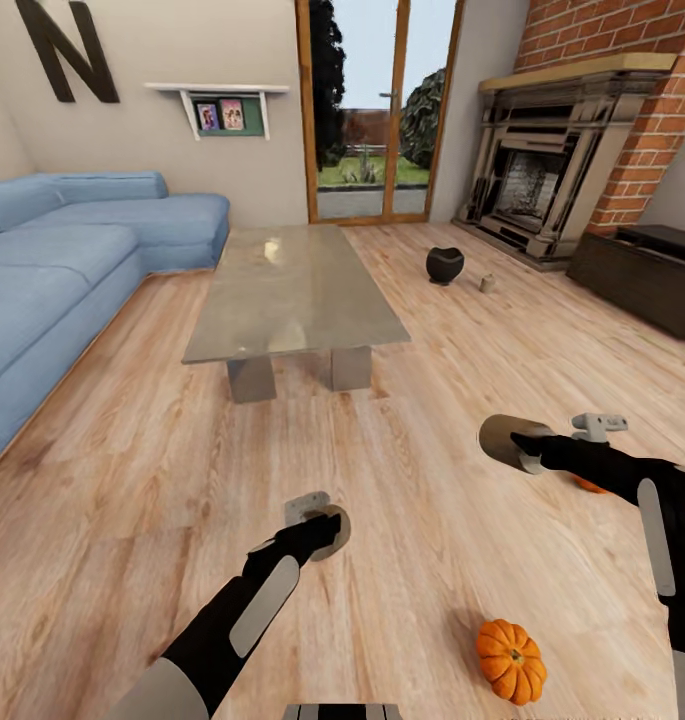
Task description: Place each of the two pumpkins and all three candles from the living room inside a cabinet in the living room (use any cabinet), then make sure every cabinet is closed, and position the cauldron so it is next to a table in the living room.
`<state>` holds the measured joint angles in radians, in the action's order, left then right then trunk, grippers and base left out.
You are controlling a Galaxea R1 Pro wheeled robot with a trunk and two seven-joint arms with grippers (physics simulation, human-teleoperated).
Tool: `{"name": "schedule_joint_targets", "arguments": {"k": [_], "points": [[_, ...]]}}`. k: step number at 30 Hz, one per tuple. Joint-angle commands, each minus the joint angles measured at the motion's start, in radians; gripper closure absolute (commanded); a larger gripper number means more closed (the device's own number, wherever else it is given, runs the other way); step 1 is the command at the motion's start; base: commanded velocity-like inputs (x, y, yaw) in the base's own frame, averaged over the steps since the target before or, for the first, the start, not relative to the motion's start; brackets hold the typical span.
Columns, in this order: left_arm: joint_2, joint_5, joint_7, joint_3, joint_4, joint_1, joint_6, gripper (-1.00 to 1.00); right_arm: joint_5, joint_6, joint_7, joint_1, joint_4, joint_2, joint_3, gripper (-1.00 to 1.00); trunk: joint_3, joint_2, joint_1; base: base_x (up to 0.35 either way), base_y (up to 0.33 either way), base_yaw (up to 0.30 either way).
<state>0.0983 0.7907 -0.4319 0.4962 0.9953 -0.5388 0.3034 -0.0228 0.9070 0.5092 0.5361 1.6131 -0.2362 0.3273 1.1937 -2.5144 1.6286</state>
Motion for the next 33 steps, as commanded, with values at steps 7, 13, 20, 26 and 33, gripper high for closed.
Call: {"name": "schedule_joint_targets", "arguments": {"k": [7,13,20,26,33], "points": [[-0.001,0.008,0.005,-0.010,-0.017,-0.001,-0.002,1.00,-0.005,0.006,0.003,0.001,0.001,0.001,0.001,1.00,-0.022,0.001,-0.003,0.000,0.000,-0.278],[0.002,0.010,0.007,-0.025,-0.024,-0.001,-0.002,1.00,-0.005,0.006,0.003,0.000,0.001,0.002,0.001,1.00,-0.046,0.002,-0.006,0.000,0.000,-0.278],[0.000,0.010,0.008,-0.029,-0.026,-0.001,-0.001,1.00,-0.005,0.006,0.003,-0.001,0.001,0.002,0.001,1.00,-0.073,0.004,-0.009,0.000,0.000,-0.278],[0.001,0.010,0.006,-0.030,-0.026,-0.001,-0.004,1.00,-0.005,0.006,0.003,-0.001,0.001,0.001,0.001,1.00,-0.096,0.006,-0.011,0.000,0.000,-0.278],[0.001,0.009,0.007,-0.025,-0.015,-0.001,-0.011,1.00,-0.005,0.004,0.004,-0.002,0.001,0.001,0.000,1.00,-0.104,0.006,-0.012,0.000,0.000,-0.223]]}}
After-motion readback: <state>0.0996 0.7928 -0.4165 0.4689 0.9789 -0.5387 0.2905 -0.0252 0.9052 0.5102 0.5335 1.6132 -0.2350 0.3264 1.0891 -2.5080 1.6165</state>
